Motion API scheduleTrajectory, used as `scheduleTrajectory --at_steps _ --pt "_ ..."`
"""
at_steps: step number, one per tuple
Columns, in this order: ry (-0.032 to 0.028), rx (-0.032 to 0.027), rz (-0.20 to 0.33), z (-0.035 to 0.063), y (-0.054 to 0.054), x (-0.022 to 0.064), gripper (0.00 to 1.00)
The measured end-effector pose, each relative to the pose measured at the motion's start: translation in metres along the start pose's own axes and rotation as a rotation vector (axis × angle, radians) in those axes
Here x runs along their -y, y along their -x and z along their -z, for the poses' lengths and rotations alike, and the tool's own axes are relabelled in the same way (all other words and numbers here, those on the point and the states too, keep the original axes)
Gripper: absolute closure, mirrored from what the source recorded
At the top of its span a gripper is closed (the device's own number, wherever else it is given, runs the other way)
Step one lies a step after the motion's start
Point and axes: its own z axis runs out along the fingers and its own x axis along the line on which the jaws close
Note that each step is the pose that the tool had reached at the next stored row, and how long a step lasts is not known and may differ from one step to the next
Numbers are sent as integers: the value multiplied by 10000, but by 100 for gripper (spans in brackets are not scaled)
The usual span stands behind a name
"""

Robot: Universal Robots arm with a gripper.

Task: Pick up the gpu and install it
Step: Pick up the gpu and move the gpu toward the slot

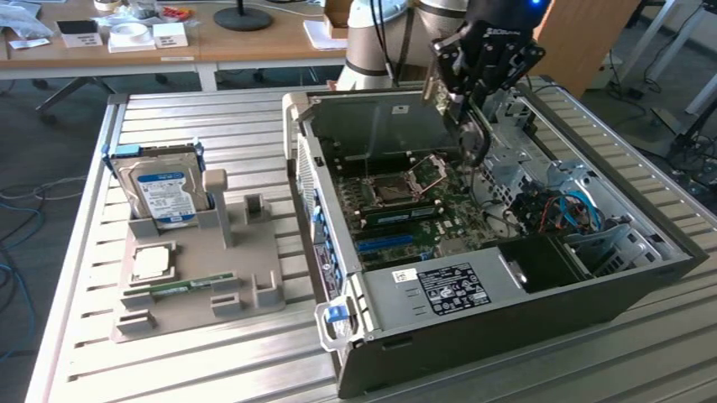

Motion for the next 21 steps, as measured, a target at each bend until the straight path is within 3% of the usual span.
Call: scheduleTrajectory --at_steps 8,21 --pt "13 -1 0 -7 304 -12 73" --pt "25 -1 0 -18 693 -27 73"
